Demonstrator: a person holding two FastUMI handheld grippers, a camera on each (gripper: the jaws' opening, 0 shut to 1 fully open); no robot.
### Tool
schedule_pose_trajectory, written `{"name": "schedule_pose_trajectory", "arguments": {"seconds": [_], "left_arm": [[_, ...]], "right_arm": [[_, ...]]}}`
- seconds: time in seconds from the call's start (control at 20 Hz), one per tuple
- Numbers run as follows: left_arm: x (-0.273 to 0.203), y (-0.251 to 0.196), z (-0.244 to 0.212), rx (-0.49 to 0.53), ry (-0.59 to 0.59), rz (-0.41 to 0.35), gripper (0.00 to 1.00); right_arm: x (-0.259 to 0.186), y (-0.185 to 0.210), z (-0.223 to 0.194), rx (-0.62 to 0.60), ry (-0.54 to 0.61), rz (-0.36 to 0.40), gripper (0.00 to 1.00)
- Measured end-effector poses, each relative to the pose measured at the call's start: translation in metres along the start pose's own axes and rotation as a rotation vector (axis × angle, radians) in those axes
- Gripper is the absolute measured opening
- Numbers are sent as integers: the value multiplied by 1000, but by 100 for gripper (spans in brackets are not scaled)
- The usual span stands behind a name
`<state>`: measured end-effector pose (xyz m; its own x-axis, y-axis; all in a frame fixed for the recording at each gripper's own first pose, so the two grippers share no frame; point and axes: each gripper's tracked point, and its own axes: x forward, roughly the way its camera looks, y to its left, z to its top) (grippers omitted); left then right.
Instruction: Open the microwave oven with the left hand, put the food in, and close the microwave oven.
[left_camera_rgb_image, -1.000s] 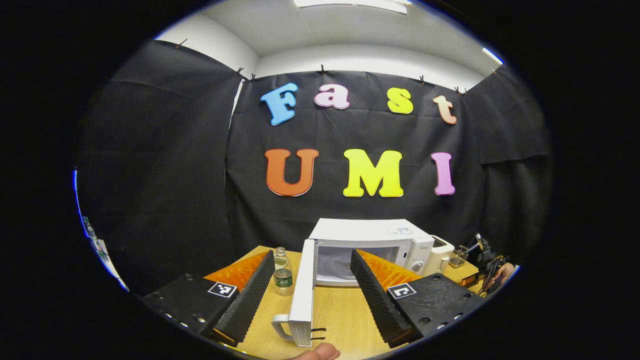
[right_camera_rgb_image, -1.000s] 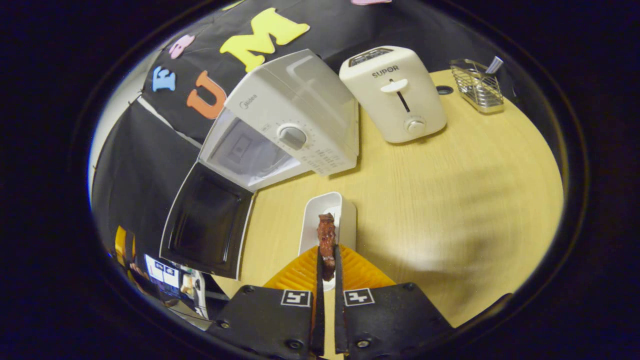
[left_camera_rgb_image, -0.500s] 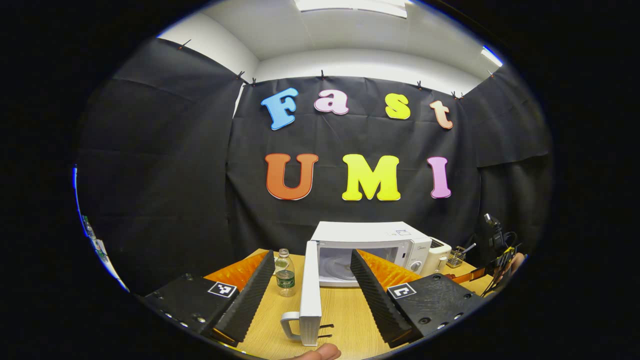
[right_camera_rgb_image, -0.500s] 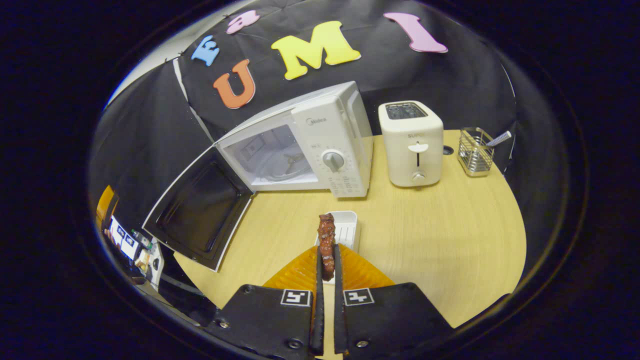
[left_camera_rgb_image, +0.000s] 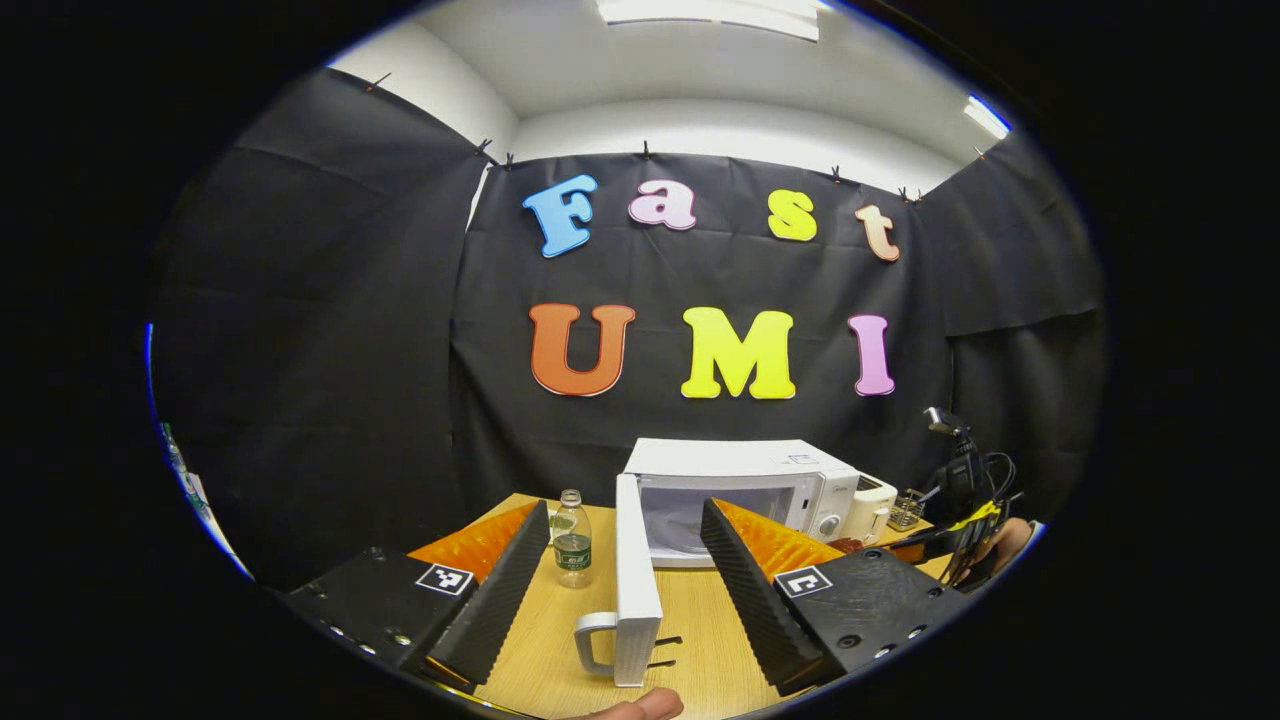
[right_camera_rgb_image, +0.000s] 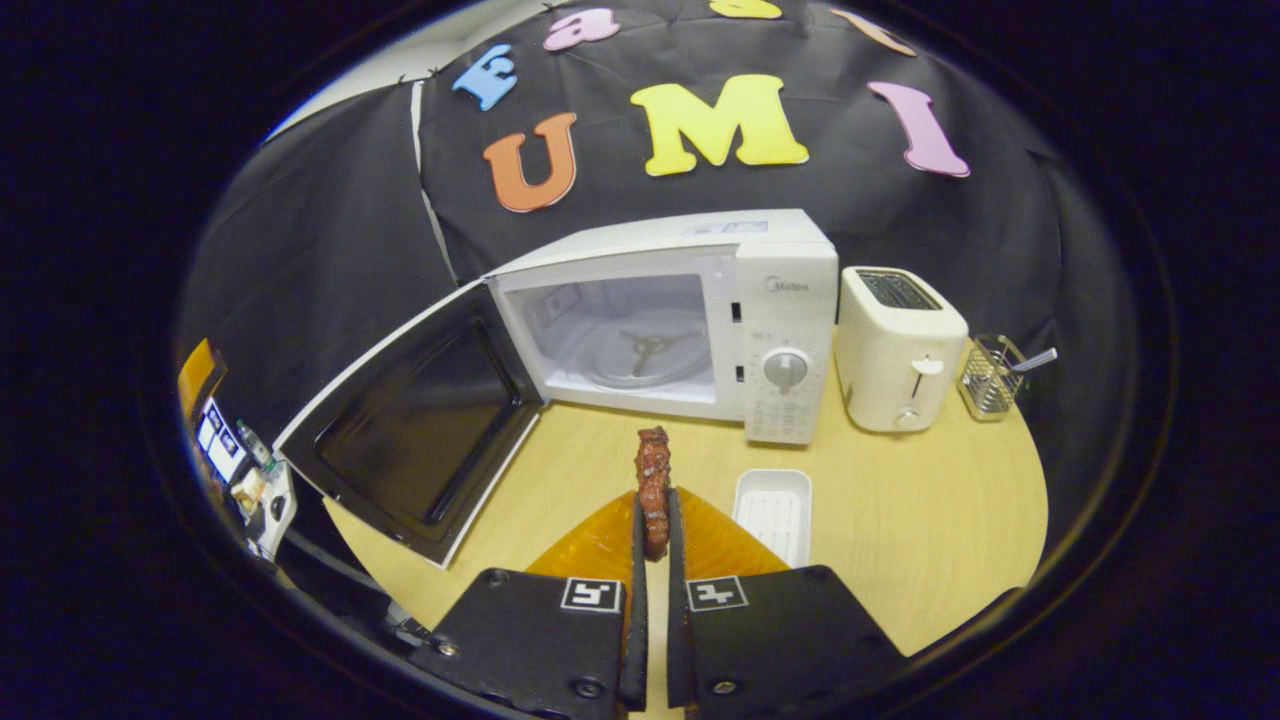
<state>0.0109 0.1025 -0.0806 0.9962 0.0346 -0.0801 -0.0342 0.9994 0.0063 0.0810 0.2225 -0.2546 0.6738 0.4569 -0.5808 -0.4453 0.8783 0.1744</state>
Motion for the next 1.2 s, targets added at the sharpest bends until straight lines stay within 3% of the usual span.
{"name": "schedule_pose_trajectory", "arguments": {"seconds": [0.15,0.35,0.75,0.9,1.05,1.2], "left_arm": [[-3,10,-10,-6,21,7,94],[-5,20,-19,-2,31,10,94],[-3,53,-33,-6,59,46,94],[0,59,-43,-27,84,44,94],[-2,62,-41,-53,90,22,94],[-4,77,-39,-28,92,52,94]], "right_arm": [[21,27,23,-30,-83,4,11],[51,49,41,-60,-159,-46,11],[121,69,58,-18,-200,-105,11],[152,74,65,95,-221,-83,11],[181,71,82,330,-270,-45,11],[208,52,97,518,-338,-92,11]]}}
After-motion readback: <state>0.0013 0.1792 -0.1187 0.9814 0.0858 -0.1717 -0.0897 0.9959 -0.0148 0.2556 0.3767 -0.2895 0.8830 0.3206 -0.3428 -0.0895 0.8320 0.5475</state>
